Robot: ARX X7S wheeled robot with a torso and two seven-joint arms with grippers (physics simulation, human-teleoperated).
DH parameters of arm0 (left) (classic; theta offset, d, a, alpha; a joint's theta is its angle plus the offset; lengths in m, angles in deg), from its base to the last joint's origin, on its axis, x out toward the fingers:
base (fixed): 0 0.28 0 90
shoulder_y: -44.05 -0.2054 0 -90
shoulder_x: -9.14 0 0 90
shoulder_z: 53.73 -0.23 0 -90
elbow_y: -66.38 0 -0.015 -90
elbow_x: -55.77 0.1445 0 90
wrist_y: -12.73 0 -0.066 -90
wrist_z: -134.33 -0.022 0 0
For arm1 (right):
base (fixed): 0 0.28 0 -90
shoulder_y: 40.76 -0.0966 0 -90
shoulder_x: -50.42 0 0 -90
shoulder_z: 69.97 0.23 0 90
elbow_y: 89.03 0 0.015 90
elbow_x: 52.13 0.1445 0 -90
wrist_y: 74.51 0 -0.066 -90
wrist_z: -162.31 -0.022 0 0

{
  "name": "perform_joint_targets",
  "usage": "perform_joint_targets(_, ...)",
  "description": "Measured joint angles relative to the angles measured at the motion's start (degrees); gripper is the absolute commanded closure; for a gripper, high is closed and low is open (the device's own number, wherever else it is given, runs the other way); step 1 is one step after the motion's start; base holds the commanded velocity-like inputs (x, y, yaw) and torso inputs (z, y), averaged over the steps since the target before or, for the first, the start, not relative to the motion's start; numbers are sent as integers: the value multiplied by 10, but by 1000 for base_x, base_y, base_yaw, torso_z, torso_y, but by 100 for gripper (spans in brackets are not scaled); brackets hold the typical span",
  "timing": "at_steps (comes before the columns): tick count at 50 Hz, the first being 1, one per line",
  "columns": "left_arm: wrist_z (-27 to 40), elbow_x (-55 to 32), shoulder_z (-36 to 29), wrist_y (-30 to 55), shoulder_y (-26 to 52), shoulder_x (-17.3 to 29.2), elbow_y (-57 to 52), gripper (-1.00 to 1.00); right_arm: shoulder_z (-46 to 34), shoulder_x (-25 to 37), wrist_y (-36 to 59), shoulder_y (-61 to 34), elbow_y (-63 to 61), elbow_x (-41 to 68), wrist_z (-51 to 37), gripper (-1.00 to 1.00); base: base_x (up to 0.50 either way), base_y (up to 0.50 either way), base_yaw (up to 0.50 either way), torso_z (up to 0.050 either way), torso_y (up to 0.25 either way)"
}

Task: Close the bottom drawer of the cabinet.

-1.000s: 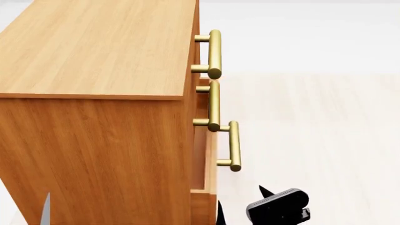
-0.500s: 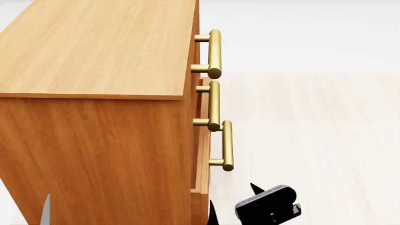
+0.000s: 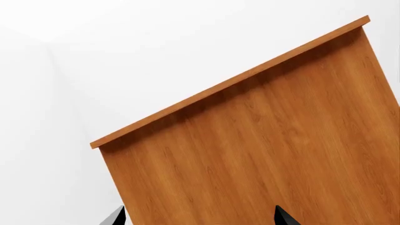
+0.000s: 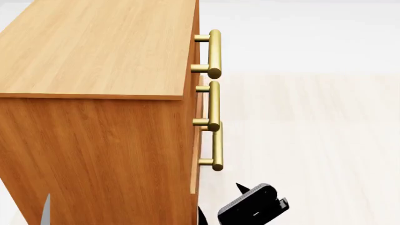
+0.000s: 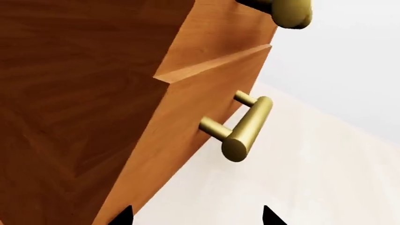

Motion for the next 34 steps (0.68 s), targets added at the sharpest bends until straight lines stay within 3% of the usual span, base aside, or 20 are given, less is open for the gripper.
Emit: perform_joint_targets(34,5,-4,-2,-4,1,3,4,-100,-35,25,27,26,-81,-39,-1,-100,0,0,0,0,0)
